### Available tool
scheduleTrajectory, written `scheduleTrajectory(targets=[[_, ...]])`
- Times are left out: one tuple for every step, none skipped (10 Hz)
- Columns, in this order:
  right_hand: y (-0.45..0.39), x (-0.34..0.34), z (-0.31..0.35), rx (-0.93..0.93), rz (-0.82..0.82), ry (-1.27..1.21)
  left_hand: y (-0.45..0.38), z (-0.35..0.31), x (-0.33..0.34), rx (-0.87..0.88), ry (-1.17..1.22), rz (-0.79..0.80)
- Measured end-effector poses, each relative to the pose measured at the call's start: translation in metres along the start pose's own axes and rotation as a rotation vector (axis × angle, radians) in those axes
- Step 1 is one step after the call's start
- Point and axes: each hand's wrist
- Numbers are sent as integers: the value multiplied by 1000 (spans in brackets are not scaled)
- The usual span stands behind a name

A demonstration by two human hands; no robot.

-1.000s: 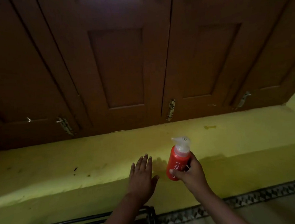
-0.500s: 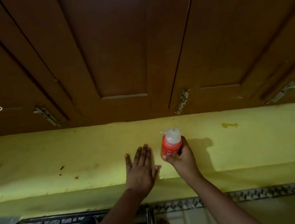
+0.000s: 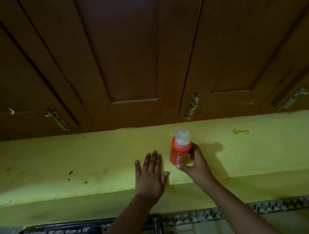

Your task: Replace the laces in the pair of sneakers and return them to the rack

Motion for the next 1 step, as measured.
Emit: scheduleTrajectory(targets=[[23, -3, -1, 47, -96, 121, 0, -1, -3, -7, 1, 42]])
Point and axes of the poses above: each hand's wrist, its own y-axis away from the middle knuckle, its own x-axis out of the palm, z = x × y, and after that the axes turned 12 degrees about y, right-handed
